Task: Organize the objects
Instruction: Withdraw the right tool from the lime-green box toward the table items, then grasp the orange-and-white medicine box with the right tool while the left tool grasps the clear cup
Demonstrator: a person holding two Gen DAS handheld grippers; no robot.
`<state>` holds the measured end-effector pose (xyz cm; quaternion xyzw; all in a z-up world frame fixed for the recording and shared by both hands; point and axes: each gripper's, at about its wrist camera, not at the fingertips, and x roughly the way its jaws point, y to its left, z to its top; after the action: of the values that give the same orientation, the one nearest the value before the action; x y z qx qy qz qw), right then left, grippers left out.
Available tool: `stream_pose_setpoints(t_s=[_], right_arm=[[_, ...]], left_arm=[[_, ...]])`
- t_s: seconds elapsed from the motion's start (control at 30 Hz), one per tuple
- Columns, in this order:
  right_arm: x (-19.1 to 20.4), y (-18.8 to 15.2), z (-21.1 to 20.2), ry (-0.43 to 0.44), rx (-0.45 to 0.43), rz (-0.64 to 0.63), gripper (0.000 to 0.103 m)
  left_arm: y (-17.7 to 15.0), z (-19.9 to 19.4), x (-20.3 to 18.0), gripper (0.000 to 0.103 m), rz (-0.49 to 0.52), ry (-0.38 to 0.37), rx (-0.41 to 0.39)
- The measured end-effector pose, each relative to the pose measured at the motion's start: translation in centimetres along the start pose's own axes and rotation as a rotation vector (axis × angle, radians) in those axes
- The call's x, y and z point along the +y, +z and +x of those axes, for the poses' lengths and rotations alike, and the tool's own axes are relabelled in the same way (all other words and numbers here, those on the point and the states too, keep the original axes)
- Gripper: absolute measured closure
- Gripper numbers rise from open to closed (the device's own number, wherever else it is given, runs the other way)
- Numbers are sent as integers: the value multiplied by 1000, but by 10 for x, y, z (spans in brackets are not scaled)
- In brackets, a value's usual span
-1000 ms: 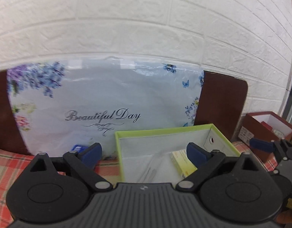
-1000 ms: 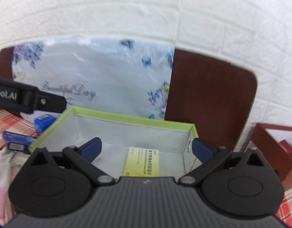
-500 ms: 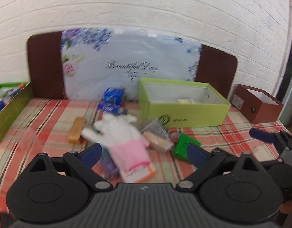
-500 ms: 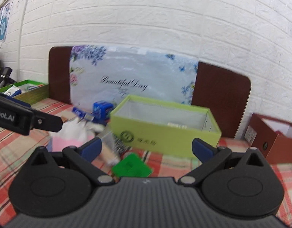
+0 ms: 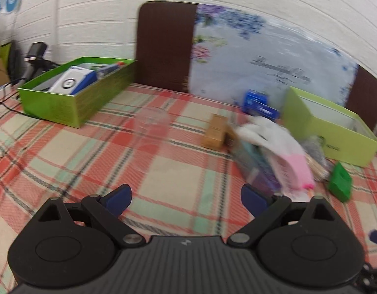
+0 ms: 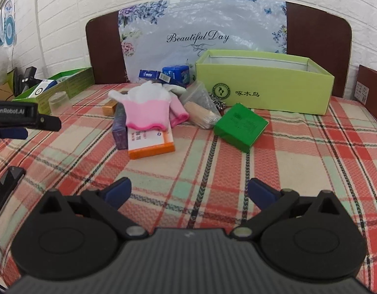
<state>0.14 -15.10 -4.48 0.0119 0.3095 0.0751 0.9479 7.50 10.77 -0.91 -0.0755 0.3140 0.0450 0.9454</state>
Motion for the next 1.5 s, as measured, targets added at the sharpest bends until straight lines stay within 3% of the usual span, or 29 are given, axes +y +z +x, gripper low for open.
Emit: stream_pose_setpoints(t_s=[0.2, 0.47, 0.5, 0.53, 0.57, 0.8, 0.97, 1.07, 1.1, 1.17, 1.3, 1.5], right_arm=[[8, 2, 4, -5, 15, -6, 0], [23, 6, 14, 13, 20, -51, 0], [25, 7, 16, 10, 20, -56, 0], [28, 8, 19, 6, 19, -61, 1], [30, 10, 22, 6, 23, -68, 2], [45, 24, 58, 29, 47, -149, 23], [52, 33, 85, 42, 69, -182, 24], [57, 37, 100, 53, 64, -193, 24], [57, 37, 104, 52, 62, -201, 33], [56, 36, 106, 21, 61, -217, 38], [34, 25, 79, 27, 69, -145, 38], [-14, -6, 13, -49, 70, -21, 38]], left_arm=[[34, 27, 20, 5, -6, 45, -42], [57, 73, 25, 17, 50, 59, -7], [58, 78, 25, 31, 54, 51, 3], [59, 82, 26, 52, 55, 29, 17], [60, 86, 26, 57, 52, -11, 41], [41, 59, 3, 57, 164, -166, 75], [18, 32, -13, 56, 215, -291, 102], [8, 23, -22, 56, 241, -326, 110], [6, 21, -24, 56, 240, -332, 118], [1, 18, -26, 56, 231, -353, 133], [-9, 13, -41, 56, 251, -392, 151], [-27, 4, -87, 52, 334, -467, 151]])
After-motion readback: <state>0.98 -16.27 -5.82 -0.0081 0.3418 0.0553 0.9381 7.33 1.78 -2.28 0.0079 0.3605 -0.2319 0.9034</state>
